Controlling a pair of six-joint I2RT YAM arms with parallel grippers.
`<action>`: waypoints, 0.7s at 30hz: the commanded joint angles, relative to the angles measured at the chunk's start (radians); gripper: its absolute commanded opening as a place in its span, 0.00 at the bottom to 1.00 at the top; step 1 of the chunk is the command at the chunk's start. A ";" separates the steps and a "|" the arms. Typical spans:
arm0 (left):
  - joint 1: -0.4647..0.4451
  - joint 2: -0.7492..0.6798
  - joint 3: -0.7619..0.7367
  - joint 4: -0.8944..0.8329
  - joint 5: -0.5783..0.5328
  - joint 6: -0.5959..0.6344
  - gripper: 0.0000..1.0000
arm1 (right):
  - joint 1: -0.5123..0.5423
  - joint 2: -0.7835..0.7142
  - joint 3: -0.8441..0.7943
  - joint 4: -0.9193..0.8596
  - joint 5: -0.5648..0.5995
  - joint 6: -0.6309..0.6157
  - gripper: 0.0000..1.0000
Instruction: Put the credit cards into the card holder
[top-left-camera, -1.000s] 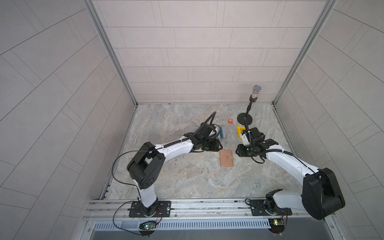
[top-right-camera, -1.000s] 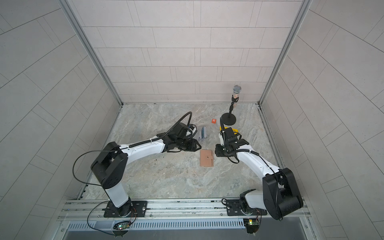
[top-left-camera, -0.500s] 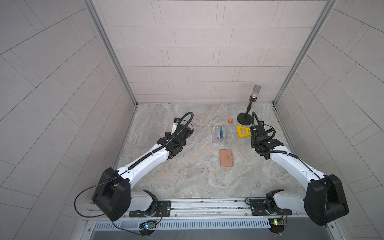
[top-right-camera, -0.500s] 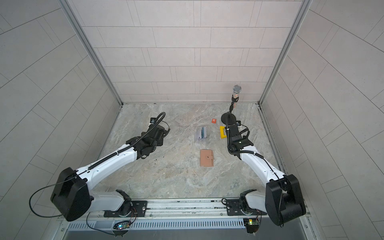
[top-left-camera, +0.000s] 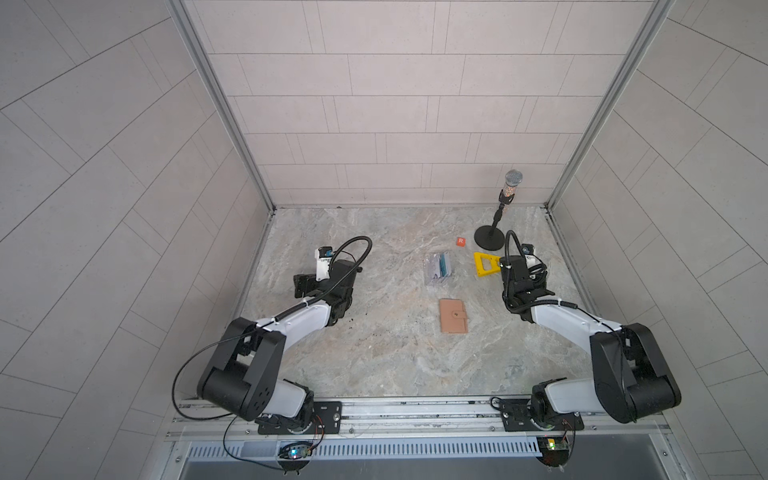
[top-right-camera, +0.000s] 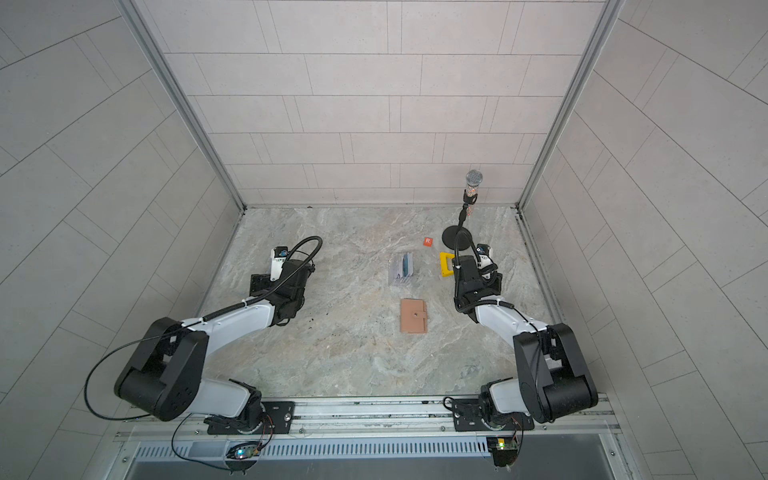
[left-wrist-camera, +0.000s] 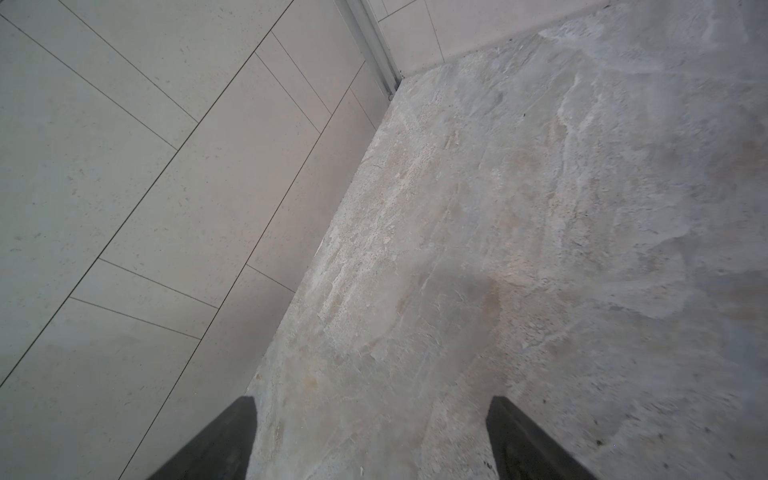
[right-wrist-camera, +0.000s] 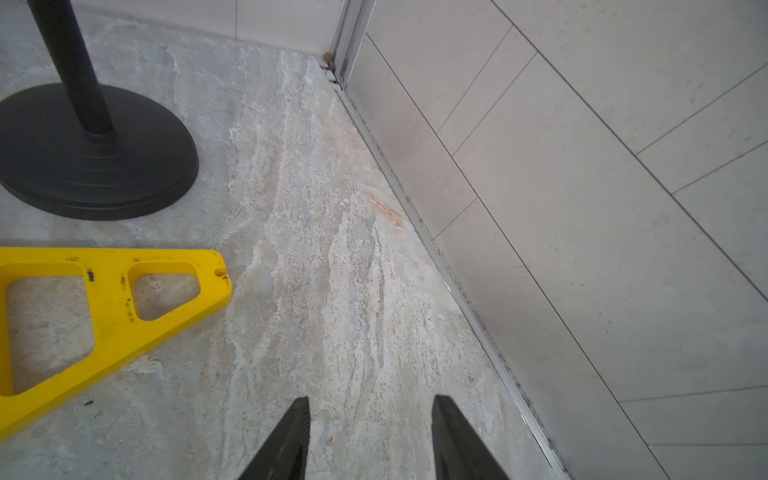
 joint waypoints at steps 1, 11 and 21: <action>0.023 0.040 -0.047 0.266 0.052 0.122 0.94 | -0.006 0.033 -0.079 0.270 -0.025 -0.087 0.50; 0.133 0.037 -0.166 0.600 0.316 0.170 0.98 | -0.074 0.070 -0.115 0.476 -0.236 -0.123 0.52; 0.270 0.127 -0.302 0.908 0.572 0.094 1.00 | -0.114 0.157 -0.235 0.783 -0.411 -0.159 0.61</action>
